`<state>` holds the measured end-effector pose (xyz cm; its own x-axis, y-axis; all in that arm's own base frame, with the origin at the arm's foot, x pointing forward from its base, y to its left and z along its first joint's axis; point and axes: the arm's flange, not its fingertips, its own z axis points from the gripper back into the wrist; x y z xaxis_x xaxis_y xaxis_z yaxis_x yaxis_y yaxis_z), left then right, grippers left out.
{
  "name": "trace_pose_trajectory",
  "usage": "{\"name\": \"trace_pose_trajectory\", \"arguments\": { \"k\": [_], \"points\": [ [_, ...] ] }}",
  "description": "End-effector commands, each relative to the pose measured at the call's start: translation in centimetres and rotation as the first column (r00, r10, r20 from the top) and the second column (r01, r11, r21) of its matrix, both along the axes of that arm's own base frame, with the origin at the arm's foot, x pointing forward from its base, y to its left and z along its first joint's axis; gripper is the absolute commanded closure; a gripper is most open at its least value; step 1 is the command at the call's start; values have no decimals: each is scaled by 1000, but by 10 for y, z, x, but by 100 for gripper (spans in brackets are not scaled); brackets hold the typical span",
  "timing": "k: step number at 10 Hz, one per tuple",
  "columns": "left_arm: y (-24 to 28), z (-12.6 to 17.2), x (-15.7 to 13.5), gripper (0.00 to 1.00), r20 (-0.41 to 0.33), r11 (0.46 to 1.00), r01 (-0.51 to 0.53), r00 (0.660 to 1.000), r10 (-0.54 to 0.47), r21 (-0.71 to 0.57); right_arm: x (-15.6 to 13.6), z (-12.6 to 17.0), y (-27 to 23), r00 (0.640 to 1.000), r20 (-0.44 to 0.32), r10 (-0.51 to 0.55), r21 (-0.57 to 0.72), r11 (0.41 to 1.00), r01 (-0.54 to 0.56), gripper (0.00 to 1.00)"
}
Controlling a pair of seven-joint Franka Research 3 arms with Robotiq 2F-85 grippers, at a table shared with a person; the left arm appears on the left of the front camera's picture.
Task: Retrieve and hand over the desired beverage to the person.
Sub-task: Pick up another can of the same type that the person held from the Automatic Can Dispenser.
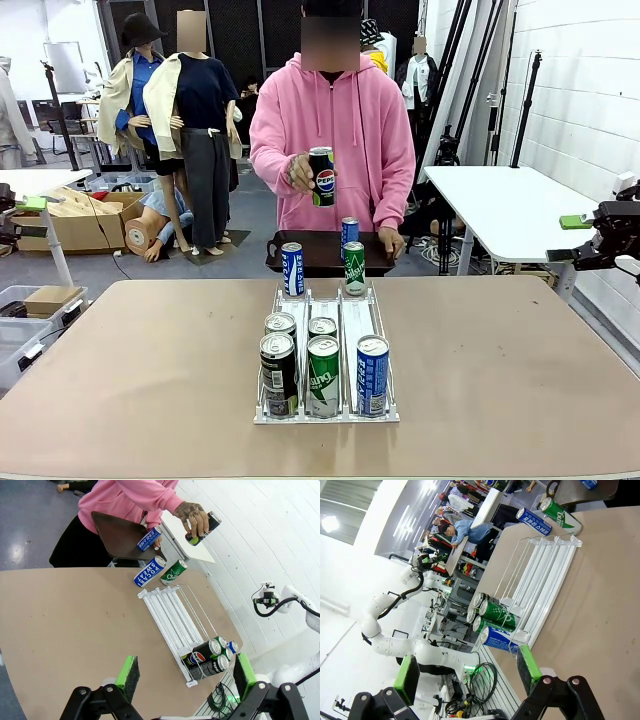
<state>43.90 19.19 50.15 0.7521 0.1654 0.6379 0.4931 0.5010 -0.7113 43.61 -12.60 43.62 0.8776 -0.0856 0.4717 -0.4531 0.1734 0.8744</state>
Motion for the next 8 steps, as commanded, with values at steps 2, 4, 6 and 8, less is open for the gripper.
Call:
{"name": "trace_pose_trajectory", "arguments": {
  "k": [2,4,6,8],
  "points": [
    [0,2,-1,0,0,1000,-2,1000,2,-11,-1,0,2,1000,-8,-8,3,1000,8,0],
    [0,2,-1,0,0,1000,-2,1000,2,-11,-1,0,2,1000,-8,-8,3,1000,8,0],
    [0,2,-1,0,0,1000,-2,1000,2,-11,-1,0,2,1000,-8,-8,3,1000,8,0],
    [0,2,-1,0,0,1000,-2,1000,2,-11,-1,0,2,1000,-8,-8,3,1000,8,0]
  ]
}}
